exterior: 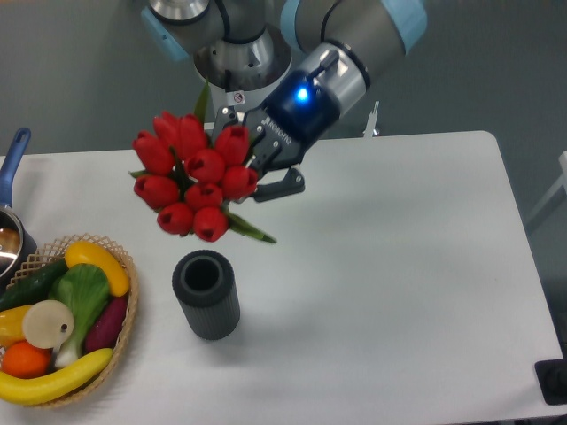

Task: Insert the flowers into the vase
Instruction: 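Carry the tulips over the black vase and lower stems toward its opening, then push the tulip stems down into the black vase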

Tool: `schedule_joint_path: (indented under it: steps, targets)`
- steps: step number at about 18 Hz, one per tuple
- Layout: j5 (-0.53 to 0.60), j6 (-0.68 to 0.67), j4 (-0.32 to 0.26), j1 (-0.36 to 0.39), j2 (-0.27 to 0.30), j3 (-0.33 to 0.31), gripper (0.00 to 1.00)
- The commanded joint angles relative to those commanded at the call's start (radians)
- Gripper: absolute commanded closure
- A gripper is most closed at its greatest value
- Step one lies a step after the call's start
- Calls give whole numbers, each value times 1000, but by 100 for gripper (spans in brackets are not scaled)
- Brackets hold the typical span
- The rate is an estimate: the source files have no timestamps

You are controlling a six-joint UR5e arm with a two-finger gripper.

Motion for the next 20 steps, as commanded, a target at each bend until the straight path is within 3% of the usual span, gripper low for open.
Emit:
schedule_joint_path:
  steps: [11, 20]
  targets:
    - [0, 2, 11, -52, -58, 88, 82]
    - [0, 2, 15, -89, -88, 57, 82]
